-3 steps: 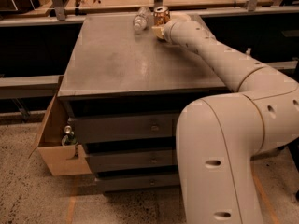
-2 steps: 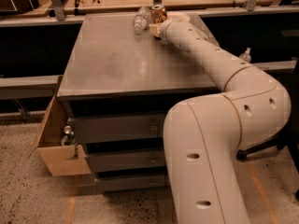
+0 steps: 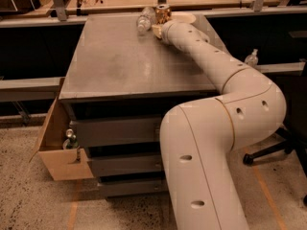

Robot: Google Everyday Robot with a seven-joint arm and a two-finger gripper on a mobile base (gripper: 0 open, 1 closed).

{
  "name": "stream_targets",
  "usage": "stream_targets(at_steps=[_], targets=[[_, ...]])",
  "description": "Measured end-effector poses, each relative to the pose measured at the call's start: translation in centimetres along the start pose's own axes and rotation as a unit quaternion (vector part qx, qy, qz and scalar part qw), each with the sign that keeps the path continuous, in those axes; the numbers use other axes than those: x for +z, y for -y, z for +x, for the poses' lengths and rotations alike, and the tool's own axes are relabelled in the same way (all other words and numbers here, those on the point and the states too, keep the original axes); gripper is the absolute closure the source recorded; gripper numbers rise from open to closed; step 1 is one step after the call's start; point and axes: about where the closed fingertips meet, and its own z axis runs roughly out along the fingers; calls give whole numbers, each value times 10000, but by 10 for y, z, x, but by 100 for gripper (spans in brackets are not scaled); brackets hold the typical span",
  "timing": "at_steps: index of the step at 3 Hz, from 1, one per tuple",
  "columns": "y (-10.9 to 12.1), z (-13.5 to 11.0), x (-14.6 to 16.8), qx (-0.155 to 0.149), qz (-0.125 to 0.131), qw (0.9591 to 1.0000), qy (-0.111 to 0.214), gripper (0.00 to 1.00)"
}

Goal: Move orange can near water bottle

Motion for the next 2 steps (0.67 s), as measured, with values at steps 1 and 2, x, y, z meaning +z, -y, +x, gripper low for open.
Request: stream_targets(at_steps=[1, 2], targets=[[1, 1, 9, 64, 82, 9999, 25, 4], [3, -7, 5, 43, 100, 9999, 14, 0]])
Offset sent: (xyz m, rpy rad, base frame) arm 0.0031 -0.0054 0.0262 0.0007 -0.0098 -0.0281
